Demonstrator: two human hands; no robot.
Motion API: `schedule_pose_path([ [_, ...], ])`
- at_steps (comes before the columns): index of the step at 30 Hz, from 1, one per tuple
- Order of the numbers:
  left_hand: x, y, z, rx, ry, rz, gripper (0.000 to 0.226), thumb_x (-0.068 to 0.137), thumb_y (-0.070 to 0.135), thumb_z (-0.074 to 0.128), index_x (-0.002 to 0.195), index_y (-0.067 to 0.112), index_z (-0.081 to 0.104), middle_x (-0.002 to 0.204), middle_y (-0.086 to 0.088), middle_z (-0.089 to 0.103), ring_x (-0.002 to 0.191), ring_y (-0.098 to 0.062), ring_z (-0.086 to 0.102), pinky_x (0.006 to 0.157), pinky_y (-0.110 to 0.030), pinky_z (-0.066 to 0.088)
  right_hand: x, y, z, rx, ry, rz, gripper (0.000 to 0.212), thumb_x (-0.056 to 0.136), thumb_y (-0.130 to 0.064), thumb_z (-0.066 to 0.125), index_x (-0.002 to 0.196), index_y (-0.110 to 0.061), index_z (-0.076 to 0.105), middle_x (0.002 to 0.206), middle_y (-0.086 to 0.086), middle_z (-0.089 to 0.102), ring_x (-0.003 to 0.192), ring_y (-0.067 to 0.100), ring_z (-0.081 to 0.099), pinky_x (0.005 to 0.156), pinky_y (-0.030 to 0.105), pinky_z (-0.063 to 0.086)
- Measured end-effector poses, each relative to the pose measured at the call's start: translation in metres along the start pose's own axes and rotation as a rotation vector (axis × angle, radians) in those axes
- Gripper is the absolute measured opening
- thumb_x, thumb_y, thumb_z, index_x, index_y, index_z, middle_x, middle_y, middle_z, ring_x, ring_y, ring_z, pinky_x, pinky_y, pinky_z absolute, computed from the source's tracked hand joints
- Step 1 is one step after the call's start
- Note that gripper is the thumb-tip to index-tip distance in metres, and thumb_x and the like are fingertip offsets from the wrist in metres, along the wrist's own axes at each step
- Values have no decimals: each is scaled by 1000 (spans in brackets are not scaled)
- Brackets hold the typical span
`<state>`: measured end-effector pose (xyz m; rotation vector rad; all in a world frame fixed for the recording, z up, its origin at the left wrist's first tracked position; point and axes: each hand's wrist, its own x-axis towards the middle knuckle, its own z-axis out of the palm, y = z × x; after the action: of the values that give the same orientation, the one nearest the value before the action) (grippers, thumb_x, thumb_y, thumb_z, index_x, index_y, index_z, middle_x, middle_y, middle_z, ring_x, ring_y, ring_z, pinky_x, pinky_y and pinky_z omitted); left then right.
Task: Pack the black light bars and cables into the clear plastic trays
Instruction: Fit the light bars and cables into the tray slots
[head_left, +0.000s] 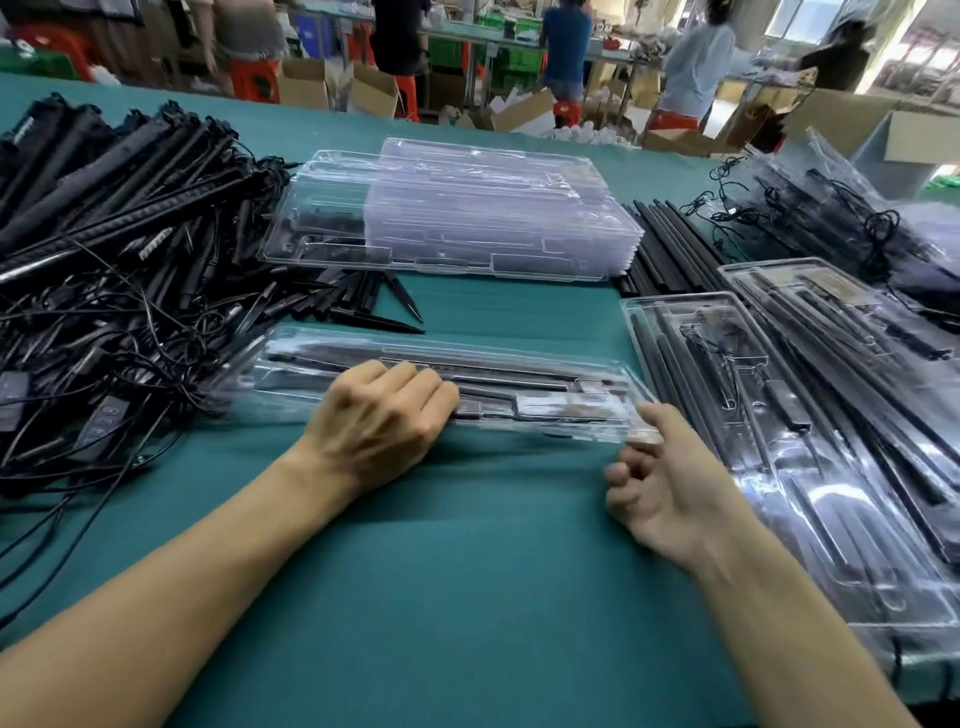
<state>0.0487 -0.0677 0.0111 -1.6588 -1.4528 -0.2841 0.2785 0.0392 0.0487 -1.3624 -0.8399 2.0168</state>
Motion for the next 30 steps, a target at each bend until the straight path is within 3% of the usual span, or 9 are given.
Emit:
schedule_pose_path([
  [2, 5, 4, 2, 18, -9, 12, 21, 87, 8, 62, 69, 19, 58, 63, -1, 55, 55, -23, 55, 48, -33, 38, -13, 8, 8, 87, -86, 88, 46, 88, -47, 61, 108, -9, 46, 97, 12, 60, 65, 29, 71, 43, 25, 51],
  [4, 8, 6, 3, 27, -2, 23, 23, 90, 10, 59, 69, 19, 57, 62, -1, 54, 55, -23, 55, 48, -34, 39, -25, 22, 24, 74, -246, 242, 61, 85, -52, 60, 125, -9, 42, 116, 23, 60, 84, 42, 72, 54, 38, 60],
  [9, 10, 10, -4, 47, 29, 63, 24, 86, 6, 56, 68, 21, 55, 60, 1, 52, 53, -21, 54, 49, -33, 37, -22, 40, 77, 98, -307, 324, 65, 88, -50, 61, 126, 2, 52, 118, 23, 63, 102, 38, 66, 84, 39, 56],
  [14, 12, 9, -9, 36, 73, 17, 26, 89, 5, 53, 68, 20, 59, 60, 0, 52, 53, -22, 54, 46, -33, 42, -16, 39, 101, 217, -179, 246, 18, 90, -28, 65, 94, -12, 59, 94, 17, 66, 79, 32, 66, 68, 38, 59],
  [17, 10, 11, -9, 34, 64, -6, 25, 88, 6, 54, 67, 19, 58, 60, 0, 52, 53, -22, 54, 46, -33, 41, -15, 46, 101, 207, -171, 214, 24, 91, -29, 65, 103, -8, 61, 95, 18, 68, 77, 31, 68, 60, 35, 60],
  [20, 2, 11, -10, 36, 29, -55, 20, 87, 9, 60, 69, 19, 58, 63, -1, 53, 57, -23, 56, 49, -34, 40, -14, 44, 80, 211, -210, 224, 49, 88, -41, 64, 111, 1, 55, 111, 24, 63, 88, 38, 69, 73, 40, 59],
  [22, -3, 5, -9, 31, 13, -101, 19, 88, 11, 63, 71, 18, 59, 65, -1, 55, 58, -24, 58, 51, -34, 41, -14, 34, 53, 266, -151, 158, 56, 87, -46, 62, 112, 2, 49, 114, 27, 60, 86, 43, 70, 68, 43, 60],
  [26, -12, -9, -7, 10, -8, -142, 13, 88, 10, 64, 77, 18, 64, 72, -2, 62, 60, -25, 61, 51, -33, 40, -10, 8, 4, 205, -5, 2, 37, 95, -40, 55, 88, -5, 50, 87, 21, 62, 71, 30, 69, 49, 32, 57],
  [30, -19, -12, -4, -2, -1, -115, 11, 89, 12, 64, 81, 18, 67, 77, -1, 66, 60, -25, 60, 50, -33, 40, -2, -13, -11, -139, -65, 101, 28, 97, -30, 48, 83, -6, 51, 66, 14, 58, 41, 20, 60, 35, 21, 48],
])
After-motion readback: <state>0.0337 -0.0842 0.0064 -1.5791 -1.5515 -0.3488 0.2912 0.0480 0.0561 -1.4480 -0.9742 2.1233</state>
